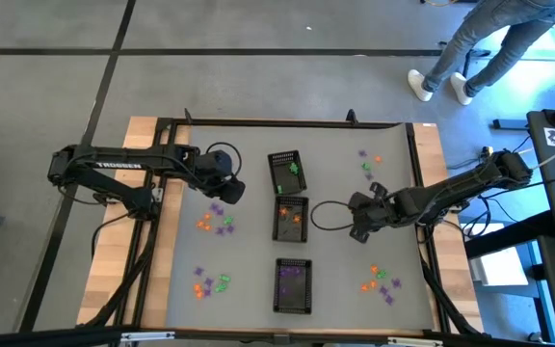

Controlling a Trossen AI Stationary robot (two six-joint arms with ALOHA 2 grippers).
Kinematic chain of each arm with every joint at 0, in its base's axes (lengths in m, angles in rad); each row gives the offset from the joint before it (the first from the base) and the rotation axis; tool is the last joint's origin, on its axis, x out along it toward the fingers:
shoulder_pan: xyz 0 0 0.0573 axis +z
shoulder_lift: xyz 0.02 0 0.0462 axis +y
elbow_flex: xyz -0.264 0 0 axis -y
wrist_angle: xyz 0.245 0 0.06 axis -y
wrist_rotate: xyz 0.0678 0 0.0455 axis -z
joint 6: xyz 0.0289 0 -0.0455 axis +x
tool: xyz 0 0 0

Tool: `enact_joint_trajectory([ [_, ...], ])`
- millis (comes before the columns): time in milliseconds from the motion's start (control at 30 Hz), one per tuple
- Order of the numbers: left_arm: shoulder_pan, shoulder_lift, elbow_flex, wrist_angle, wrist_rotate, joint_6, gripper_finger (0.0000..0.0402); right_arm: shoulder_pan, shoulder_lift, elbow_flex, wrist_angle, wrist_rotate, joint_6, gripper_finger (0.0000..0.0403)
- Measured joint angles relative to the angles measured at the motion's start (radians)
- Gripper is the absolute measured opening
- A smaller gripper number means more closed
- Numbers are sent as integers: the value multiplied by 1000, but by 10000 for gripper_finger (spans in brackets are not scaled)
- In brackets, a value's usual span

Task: Sort Halloween decoration
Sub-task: Put the green skeleton toy into the top black bin

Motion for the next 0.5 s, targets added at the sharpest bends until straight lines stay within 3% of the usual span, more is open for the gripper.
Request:
enact_joint_trajectory([
  [133,0,0,0,0,0,0,124,-26,0,49,33,26,-63,13],
  [333,0,0,0,0,0,0,124,-74,6,35,20,-216,-42,22],
  [500,0,0,0,0,0,0,124,-73,39,-35,18,-254,8,39],
])
